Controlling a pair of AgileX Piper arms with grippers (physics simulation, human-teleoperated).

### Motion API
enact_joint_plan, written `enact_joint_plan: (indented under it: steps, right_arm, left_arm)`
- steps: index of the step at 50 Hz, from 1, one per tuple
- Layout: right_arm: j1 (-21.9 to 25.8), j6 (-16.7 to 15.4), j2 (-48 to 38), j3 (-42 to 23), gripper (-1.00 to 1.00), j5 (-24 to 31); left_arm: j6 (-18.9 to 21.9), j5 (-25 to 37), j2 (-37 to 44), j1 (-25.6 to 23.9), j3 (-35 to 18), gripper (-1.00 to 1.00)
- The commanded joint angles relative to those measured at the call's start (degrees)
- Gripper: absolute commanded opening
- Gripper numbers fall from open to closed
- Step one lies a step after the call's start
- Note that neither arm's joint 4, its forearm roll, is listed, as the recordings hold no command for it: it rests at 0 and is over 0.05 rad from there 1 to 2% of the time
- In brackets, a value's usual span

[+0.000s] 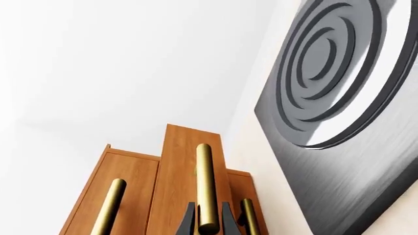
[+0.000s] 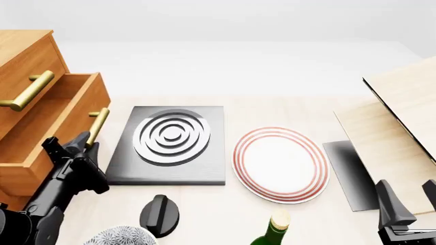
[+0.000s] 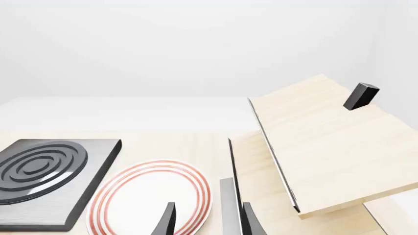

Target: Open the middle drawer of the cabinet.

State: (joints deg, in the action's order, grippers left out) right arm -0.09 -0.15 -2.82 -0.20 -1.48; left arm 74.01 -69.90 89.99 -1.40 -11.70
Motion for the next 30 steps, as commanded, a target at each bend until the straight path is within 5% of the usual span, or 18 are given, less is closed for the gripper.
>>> enact_joint_plan:
  steps: [1,9,10,30]
  right_arm:
    - [0.07,0.02,0.63,0.00,1.00,0.33]
    - [0.06,0.02,0.62,0.00,1.00,0.32]
    - [0.06,0.02,0.60,0.00,1.00,0.32]
    - [0.07,0.02,0.62,0.00,1.00,0.33]
  left_arm:
    - [-0.41,0.01,1.38,-4.78,3.87,-1.00]
    - [-0.23,0.01,1.81,-4.30,3.47,-1.00]
    - [0.35,0.01,1.98,-3.75,3.03,1.00]
    - [1.06,0.01,1.62,-3.42,2.82,1.00]
